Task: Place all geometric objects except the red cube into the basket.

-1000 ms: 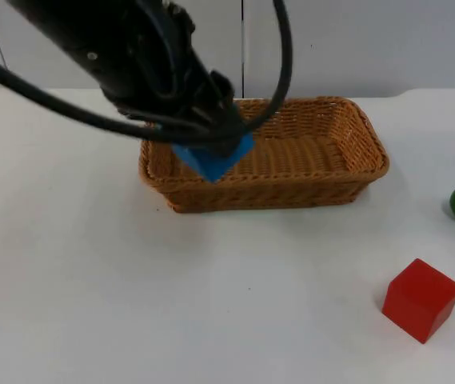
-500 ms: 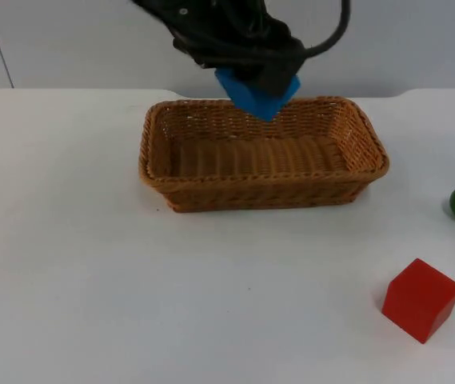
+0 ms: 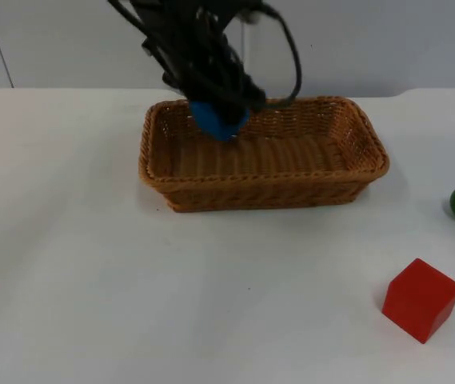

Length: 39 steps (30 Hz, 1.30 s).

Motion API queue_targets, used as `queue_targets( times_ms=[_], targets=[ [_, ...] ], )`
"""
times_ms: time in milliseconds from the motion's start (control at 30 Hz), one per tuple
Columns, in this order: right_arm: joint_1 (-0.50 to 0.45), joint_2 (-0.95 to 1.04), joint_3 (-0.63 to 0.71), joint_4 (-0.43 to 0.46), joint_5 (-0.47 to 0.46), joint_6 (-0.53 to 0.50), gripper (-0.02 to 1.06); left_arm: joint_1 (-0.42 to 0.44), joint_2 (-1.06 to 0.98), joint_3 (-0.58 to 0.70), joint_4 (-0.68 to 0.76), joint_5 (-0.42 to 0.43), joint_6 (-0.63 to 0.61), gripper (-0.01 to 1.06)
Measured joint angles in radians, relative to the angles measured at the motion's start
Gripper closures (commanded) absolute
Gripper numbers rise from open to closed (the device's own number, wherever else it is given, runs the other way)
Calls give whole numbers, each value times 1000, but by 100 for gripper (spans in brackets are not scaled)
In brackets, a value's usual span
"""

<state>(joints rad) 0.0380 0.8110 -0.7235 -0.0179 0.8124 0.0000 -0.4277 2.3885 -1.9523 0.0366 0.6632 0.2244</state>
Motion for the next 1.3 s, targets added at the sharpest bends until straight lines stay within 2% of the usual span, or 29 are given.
queue_targets(
  times_ms=[100, 300, 333, 400, 433, 467, 533, 567, 600, 633, 667, 733, 800, 967, 1100, 1300],
  targets=[
    [0, 0, 0, 0, 0, 0, -1, 1, 40, -14, 69, 16, -29, 105],
    [0, 0, 0, 0, 0, 0, -1, 1, 60, -19, 83, 34, -35, 105],
    [0, 0, 0, 0, 0, 0, -1, 1, 61, -19, 83, 34, -35, 101],
    [0, 0, 0, 0, 0, 0, -1, 1, 61, -19, 83, 36, -31, 83],
    [0, 0, 0, 0, 0, 0, -1, 1, 61, -19, 81, 38, -28, 83],
    [0, 0, 0, 0, 0, 0, -1, 1, 61, -19, 76, 40, -25, 71],
    [0, 0, 0, 0, 0, 0, -1, 1, 61, -21, 63, 55, -24, 36],
    [0, 0, 0, 0, 0, 0, -1, 1, 61, -21, 63, 55, -24, 21],
    [0, 0, 0, 0, 0, 0, -1, 1, 61, -31, 45, 82, -23, 21],
    [0, 0, 0, 0, 0, 0, -1, 1, 61, -42, 34, 104, -21, 5],
    [0, 0, 0, 0, 0, 0, -1, 1, 61, -60, 15, 136, -17, 0],
    [0, 0, 0, 0, 0, 0, -1, 1, 59, -98, -37, 201, 9, 0],
    [0, 0, 0, 0, 0, 0, -1, 1, 57, -109, -50, 220, 18, 0],
    [0, 0, 0, 0, 0, 0, -1, 1, -37, -174, -237, 376, 70, 0],
    [0, 0, 0, 0, -1, 0, -1, 1, -131, -182, -280, 437, 78, 0],
    [0, 0, 0, 0, -8, 0, -1, 1, -237, -183, -264, 539, 65, 0]
  ],
)
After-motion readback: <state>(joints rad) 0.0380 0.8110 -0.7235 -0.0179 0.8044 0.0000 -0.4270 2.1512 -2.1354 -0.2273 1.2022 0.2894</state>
